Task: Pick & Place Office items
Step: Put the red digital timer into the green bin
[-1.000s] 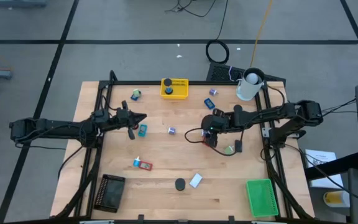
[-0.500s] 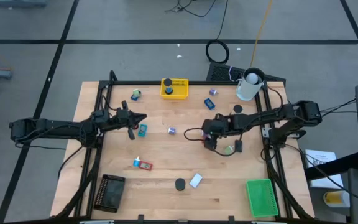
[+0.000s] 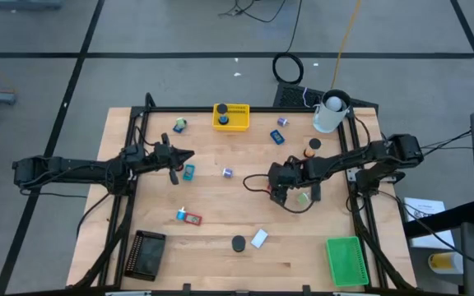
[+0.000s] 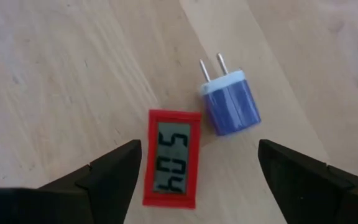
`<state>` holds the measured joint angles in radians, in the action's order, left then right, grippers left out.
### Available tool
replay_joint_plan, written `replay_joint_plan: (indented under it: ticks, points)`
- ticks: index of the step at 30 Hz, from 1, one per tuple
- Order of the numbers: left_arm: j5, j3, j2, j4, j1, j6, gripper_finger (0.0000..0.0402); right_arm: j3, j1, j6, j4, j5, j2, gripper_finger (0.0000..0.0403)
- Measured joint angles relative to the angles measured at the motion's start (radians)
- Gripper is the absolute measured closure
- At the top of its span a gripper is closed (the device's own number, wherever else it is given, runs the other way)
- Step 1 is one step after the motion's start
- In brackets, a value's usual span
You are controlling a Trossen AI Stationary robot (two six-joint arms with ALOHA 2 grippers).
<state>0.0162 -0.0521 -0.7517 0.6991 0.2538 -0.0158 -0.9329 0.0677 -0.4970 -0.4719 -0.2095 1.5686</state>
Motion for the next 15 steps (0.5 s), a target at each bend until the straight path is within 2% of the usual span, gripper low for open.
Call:
replay_joint_plan:
  ticks: [10, 15]
  points:
    - [0.000, 0.000, 0.000, 0.000, -0.001, 0.002, 0.0371, 0.000, -0.001, 0.009, 0.038, 0.007, 0.093, 0.0088]
    - [0.000, 0.000, 0.000, -0.001, 0.000, 0.002, 0.0371, 0.000, -0.003, 0.010, 0.050, 0.054, 0.105, 0.0101]
